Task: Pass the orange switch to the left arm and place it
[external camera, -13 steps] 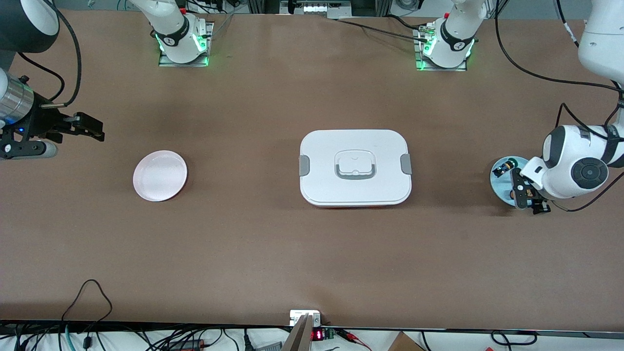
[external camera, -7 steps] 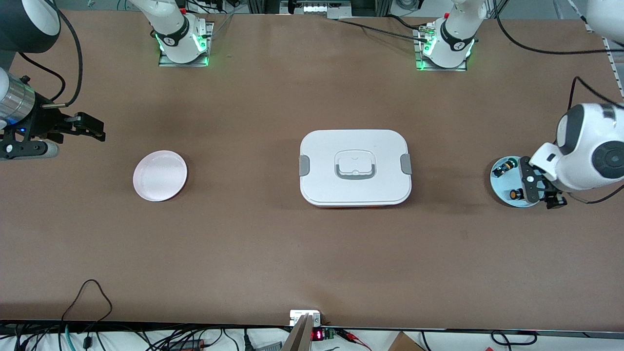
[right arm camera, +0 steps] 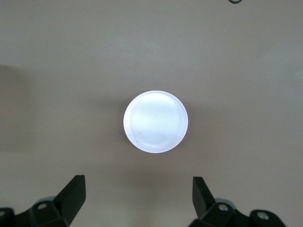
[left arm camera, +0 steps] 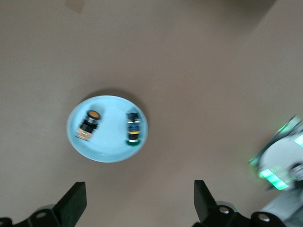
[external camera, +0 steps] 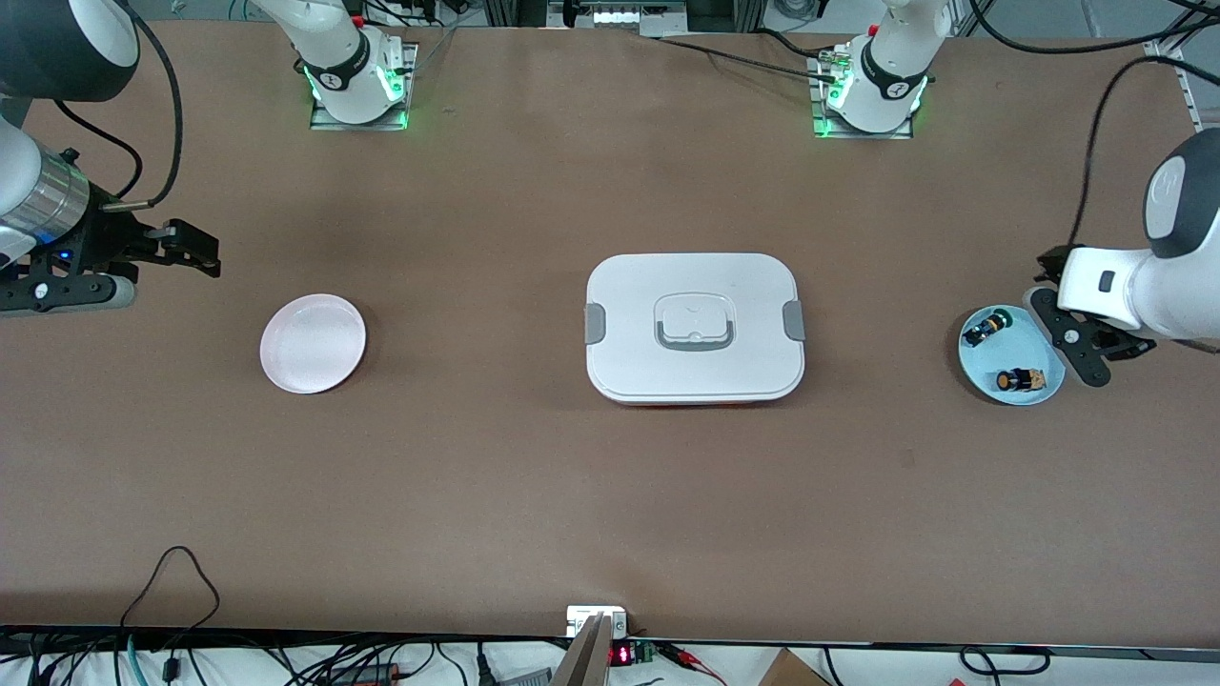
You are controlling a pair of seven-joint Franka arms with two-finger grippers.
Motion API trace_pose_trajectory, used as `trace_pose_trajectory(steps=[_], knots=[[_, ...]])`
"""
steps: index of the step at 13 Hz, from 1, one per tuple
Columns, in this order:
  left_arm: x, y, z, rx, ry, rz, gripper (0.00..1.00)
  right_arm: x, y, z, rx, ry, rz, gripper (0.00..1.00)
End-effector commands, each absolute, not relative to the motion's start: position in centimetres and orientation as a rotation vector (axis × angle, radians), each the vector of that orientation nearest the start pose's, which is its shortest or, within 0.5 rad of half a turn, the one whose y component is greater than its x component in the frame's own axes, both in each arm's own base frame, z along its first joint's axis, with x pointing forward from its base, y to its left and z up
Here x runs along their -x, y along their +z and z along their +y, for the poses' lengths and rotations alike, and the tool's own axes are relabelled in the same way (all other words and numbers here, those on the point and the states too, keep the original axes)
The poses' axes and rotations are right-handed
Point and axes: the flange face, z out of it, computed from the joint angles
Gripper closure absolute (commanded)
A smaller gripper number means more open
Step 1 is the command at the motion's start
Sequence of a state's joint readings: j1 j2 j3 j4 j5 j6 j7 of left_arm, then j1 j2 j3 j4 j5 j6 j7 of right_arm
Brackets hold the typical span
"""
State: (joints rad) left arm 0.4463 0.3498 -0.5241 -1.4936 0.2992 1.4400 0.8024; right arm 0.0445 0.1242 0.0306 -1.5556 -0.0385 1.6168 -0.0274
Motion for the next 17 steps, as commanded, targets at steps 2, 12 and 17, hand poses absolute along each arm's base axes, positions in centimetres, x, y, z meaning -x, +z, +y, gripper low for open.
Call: trace_pose_trajectory(steps=[2,12,17], knots=[[-60.2,52.7,-0.4,3.016,0.465,0.843,0.00,-59.2,56.8,3.0,3.171,0.085,-0.153,0.00],[-53.3,56.5,-1.4,3.140,-0.012,0.021,0.00,-59.2,57.7,1.8,3.176,0.066,-0.123,0.00],[-54.0,56.1,-1.1,3.140,0.072,0.009,0.00,-59.2,57.7,1.9,3.180,0.066,-0.124,0.00]])
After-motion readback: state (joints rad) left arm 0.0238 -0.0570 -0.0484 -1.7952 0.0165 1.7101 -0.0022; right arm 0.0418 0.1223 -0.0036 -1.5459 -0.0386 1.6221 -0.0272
